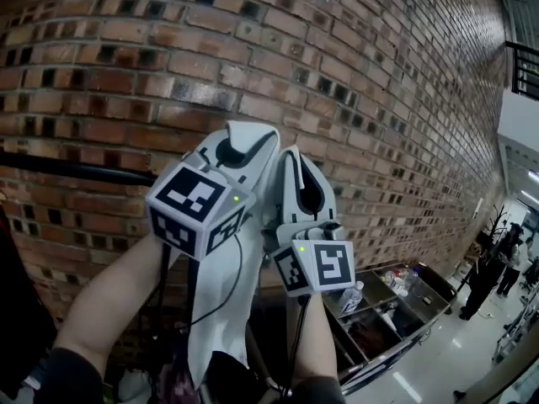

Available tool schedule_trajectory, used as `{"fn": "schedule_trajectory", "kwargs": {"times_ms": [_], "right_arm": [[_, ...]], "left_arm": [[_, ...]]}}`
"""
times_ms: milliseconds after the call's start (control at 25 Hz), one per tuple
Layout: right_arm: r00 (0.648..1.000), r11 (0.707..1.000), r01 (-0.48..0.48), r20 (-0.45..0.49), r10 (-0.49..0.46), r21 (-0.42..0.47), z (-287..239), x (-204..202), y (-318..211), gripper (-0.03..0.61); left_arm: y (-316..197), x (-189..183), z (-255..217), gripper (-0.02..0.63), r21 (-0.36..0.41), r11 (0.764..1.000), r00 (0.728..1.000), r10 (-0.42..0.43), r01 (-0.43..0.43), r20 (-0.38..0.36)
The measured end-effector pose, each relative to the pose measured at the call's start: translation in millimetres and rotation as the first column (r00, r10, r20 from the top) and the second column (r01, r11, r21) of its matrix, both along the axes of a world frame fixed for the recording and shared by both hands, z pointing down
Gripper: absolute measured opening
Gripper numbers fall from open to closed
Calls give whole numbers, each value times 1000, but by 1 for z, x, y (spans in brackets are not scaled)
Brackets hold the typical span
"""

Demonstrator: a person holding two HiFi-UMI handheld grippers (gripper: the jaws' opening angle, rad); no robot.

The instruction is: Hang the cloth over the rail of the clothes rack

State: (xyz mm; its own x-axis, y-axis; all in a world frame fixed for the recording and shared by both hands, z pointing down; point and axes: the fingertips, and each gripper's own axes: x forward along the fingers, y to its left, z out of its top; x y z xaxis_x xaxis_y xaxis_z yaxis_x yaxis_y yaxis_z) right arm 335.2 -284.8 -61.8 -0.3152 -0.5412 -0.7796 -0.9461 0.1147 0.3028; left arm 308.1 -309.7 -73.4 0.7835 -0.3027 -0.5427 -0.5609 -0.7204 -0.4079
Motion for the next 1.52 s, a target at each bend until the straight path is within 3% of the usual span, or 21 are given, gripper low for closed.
{"fn": "schedule_trajectory", "kwargs": {"times_ms": [80, 200, 360, 480, 840, 1040, 1280, 1520], "right_arm": [[999, 999, 35, 37, -35, 6, -6, -2, -3, 43], [990, 993, 117, 82, -118, 10, -16, -7, -4, 43], [985, 985, 166, 30, -167, 45, -24, -29, -1, 43], [979, 976, 203, -9, -203, 78, -24, -52, -1, 43], [964, 965, 260, -65, -257, 41, -19, -112, -20, 43], [967, 969, 248, -62, -246, 15, -24, -151, -17, 43], [978, 979, 198, -81, -193, 56, -23, -196, -12, 43], [977, 976, 207, -58, -204, 69, -27, -226, -4, 43]], "left_arm": [[-2, -4, -8, 37, 13, 1000, 1000, 2, -2, 6], [8, -17, -20, 37, 93, 996, 1000, -16, 15, 7], [19, -43, -28, 38, 229, 968, 994, -105, 104, -8], [15, -65, -29, 41, 277, 942, 980, -197, 187, 6], [-26, -133, -29, 41, 145, 950, 949, -295, 278, 109], [-23, -176, -31, 41, 113, 964, 963, -252, 242, 93], [-35, -227, -35, 40, 52, 976, 973, -217, 214, 74], [-50, -284, -37, 40, -21, 965, 963, -260, 262, 64]]}}
